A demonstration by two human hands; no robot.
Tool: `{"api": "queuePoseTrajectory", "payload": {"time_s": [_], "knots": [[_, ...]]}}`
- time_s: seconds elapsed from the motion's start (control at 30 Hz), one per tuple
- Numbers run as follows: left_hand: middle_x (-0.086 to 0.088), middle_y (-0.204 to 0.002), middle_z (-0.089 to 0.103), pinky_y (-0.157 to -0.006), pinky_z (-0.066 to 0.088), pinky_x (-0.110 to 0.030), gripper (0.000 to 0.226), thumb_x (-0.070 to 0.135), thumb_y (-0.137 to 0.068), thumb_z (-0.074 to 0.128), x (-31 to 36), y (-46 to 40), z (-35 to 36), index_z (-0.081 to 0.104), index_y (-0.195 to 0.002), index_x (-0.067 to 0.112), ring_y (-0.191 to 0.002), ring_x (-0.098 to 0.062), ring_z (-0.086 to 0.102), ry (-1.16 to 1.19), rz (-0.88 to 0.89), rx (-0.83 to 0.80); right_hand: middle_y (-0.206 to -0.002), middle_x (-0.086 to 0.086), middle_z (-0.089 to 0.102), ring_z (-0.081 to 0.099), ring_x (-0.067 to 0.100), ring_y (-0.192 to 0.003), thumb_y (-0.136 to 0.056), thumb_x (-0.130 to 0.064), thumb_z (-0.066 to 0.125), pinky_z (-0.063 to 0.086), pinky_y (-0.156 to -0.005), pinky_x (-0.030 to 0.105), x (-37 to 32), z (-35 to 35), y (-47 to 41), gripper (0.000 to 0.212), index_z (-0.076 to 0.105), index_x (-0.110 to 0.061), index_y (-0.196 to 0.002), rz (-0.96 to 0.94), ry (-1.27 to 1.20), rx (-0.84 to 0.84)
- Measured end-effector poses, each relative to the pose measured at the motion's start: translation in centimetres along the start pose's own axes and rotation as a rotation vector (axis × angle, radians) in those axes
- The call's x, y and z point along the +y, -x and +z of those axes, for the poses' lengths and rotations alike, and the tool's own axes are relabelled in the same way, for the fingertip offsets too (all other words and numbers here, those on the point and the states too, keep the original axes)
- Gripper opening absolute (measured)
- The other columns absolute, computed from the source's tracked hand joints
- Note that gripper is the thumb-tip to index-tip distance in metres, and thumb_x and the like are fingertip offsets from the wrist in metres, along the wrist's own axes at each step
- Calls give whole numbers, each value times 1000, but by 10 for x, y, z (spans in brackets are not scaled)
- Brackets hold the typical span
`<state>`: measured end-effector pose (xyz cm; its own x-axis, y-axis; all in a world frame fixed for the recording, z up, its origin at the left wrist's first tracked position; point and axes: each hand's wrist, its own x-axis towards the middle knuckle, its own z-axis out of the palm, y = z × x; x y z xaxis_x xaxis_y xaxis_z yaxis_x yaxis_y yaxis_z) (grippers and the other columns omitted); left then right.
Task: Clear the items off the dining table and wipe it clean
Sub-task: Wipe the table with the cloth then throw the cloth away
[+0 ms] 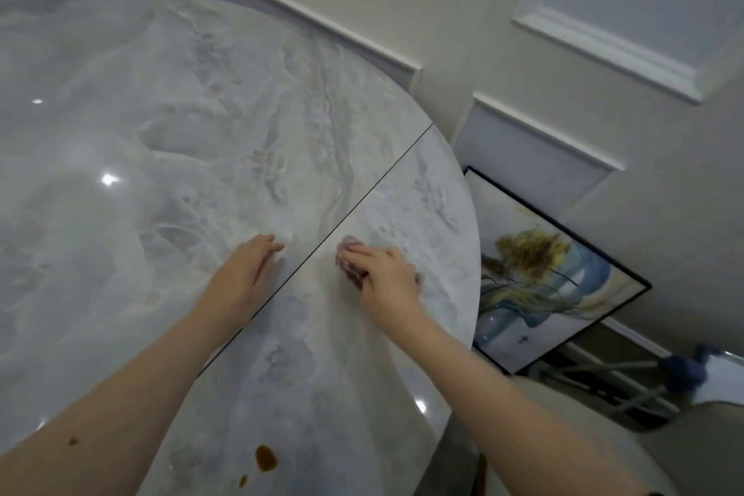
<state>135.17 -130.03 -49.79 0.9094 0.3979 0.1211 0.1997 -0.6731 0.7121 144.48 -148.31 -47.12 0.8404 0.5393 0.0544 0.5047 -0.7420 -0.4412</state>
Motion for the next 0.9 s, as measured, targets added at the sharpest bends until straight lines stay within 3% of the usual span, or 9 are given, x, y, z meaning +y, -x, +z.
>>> {"api": "queuePoseTrajectory", "payload": {"time_s": [0.2, 0.33, 0.43, 0.5, 0.6, 0.7, 0.77, 0.83, 0.9], "knots": [[-13, -139, 47, -112, 22, -29, 32, 18, -97, 45, -1, -24, 38, 57, -124, 5, -132, -27, 40, -125, 67, -22, -128, -18, 58, 46, 19, -112, -82, 2, 38, 37, -100, 43, 97, -33, -80, 59, 64, -39, -115, 77, 17, 4], [-17, -135, 51, -112, 26, -39, 40, 21, -90, 41, -10, -25, 46, 58, -122, 3, -128, -31, 43, -190, 94, -8, -124, -9, 52, 44, 20, -102, -90, -14, 41, 25, -86, 28, 114, -12, -56, 50, 56, -49, -121, 265, 81, 11], [-19, -134, 51, -111, 26, -35, 41, 18, -88, 42, -9, -26, 45, 59, -120, 1, -127, -34, 44, -169, 81, -25, -124, 5, 55, 39, 15, -95, -91, -15, 47, 24, -84, 24, 90, 18, -29, 41, 58, -27, -129, 68, -207, -57], [-20, -134, 50, -110, 23, -32, 41, 16, -86, 43, -6, -28, 40, 59, -120, 0, -128, -35, 43, -131, 68, -53, -103, 3, 51, 41, 19, -94, -90, -35, 48, 20, -91, 35, 67, 27, -12, 38, 58, -27, -126, -31, -431, -64], [-17, -135, 51, -111, 21, -41, 35, 18, -92, 45, -3, -19, 28, 61, -118, 2, -130, -32, 43, -131, 38, -74, -100, -13, 33, 28, 11, -99, -94, -47, 39, 14, -94, 22, 21, 50, 49, 36, 53, -39, -125, 254, -331, 112], [-21, -127, 56, -106, 27, -44, 39, 26, -92, 42, -13, 1, 12, 64, -111, -1, -121, -36, 51, -173, 43, -8, -102, -29, 47, 32, 6, -86, -88, -35, 38, 19, -76, 20, -24, 47, 89, 35, 59, -42, -115, -95, -191, 96], [-24, -121, 59, -99, 30, -41, 47, 31, -88, 36, -26, 13, -5, 65, -107, -2, -113, -38, 56, -218, 44, 33, -104, -23, 46, 34, 5, -77, -80, -31, 43, 20, -65, 24, -19, 46, 64, 30, 54, -42, -105, -189, -81, 240], [-24, -122, 58, -97, 32, -43, 51, 31, -86, 32, -47, 24, -20, 65, -108, -1, -111, -39, 55, -298, 28, 30, -105, -16, 43, 39, 6, -84, -81, -34, 45, 17, -67, 26, -11, 31, 28, 29, 52, -47, -107, -41, -15, 347], [-22, -128, 56, -100, 34, -51, 54, 32, -84, 29, -65, 32, -30, 63, -113, 3, -117, -40, 53, -351, -19, 24, -104, -11, 44, 45, 14, -99, -88, -44, 42, 14, -76, 27, 0, 18, 0, 29, 54, -54, -113, 238, -108, 158]]}}
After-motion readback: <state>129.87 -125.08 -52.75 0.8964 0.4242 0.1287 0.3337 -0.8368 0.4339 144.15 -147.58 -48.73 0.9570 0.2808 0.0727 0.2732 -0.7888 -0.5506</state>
